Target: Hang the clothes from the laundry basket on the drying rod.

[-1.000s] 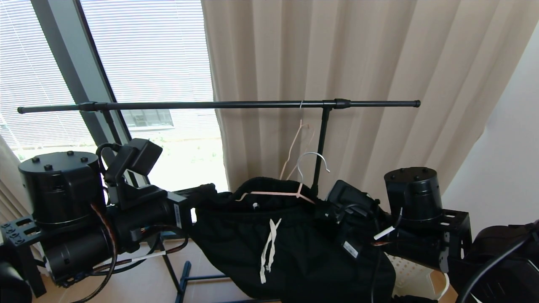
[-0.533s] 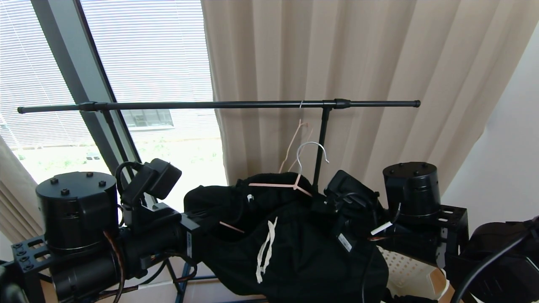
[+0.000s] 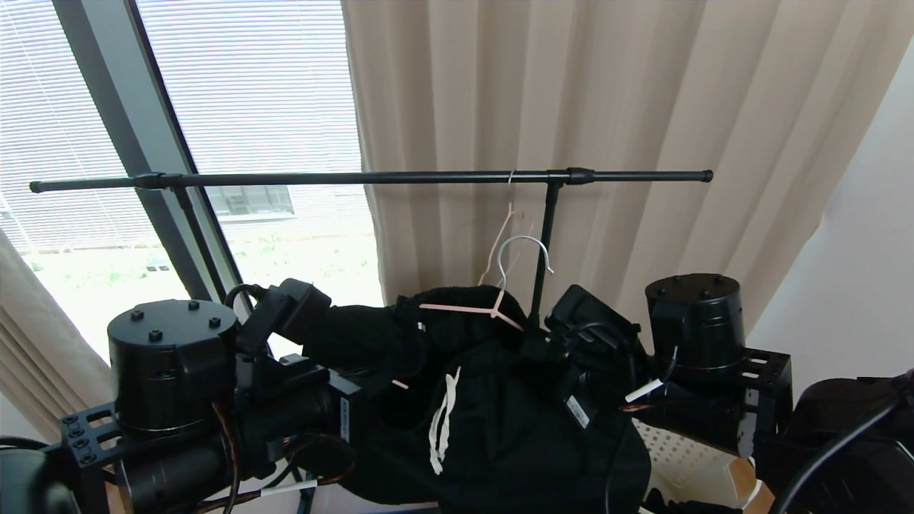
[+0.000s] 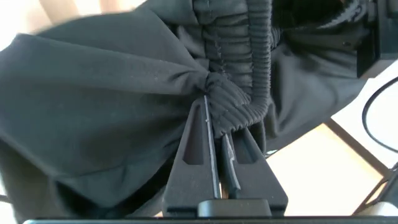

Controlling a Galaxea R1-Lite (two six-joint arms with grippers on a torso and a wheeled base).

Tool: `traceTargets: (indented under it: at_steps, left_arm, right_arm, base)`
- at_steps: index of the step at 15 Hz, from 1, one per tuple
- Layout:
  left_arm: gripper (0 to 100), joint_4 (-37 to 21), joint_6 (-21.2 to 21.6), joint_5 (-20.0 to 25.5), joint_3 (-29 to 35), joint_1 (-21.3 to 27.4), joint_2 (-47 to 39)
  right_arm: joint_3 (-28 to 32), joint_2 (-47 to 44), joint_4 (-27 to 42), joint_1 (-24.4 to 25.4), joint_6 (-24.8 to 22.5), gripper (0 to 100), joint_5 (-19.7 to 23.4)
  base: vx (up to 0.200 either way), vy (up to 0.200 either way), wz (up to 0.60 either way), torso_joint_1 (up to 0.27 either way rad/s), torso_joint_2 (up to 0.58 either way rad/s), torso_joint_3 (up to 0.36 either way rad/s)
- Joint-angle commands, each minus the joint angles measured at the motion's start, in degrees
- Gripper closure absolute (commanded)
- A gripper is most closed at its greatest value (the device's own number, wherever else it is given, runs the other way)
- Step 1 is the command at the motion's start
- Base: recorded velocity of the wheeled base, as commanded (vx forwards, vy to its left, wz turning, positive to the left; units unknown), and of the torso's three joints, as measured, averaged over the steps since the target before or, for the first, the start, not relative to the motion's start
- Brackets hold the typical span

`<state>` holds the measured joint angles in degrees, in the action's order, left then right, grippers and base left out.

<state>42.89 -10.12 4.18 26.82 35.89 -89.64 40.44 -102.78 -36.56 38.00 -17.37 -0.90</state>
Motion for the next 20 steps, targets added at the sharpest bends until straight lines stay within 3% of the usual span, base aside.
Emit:
traceTargets:
  at_steps: [1,6,13,14,20]
  left_arm:
    - [100,0.00,-2.45,-1.37,1.13,2.26,-1.24]
    - [100,0.00,-7.64,-2.25,3.06,4.36,-3.00]
    - [100,0.18,-8.34,-4.01,2.98,6.12,-4.41]
    - [0,0.18,-8.34,-4.45,2.98,6.12,-4.41]
    - [0,0.09,-7.90,-4.27,2.71,6.30,-1.24]
  right_arm:
    - [0.26,0.03,-0.71,0.50,0.41,100,0.02]
    - [-0.09,0.12,-1.50,1.55,0.67,100,0.02]
    - [-0.97,0.56,-2.73,2.34,0.67,100,0.11]
    - [-1.06,0.56,-2.73,2.52,0.67,100,0.11]
    - [-1.50,0.47,-2.73,2.26,0.67,100,0.11]
  base:
    - [0.000,0.000,0.00,0.000,0.00,0.000]
    - [0.000,0.000,0.00,0.000,0.00,0.000]
    - [0.000,0.000,0.00,0.000,0.00,0.000]
    - [0.000,0.000,0.00,0.000,0.00,0.000]
    - [0.000,0.000,0.00,0.000,0.00,0.000]
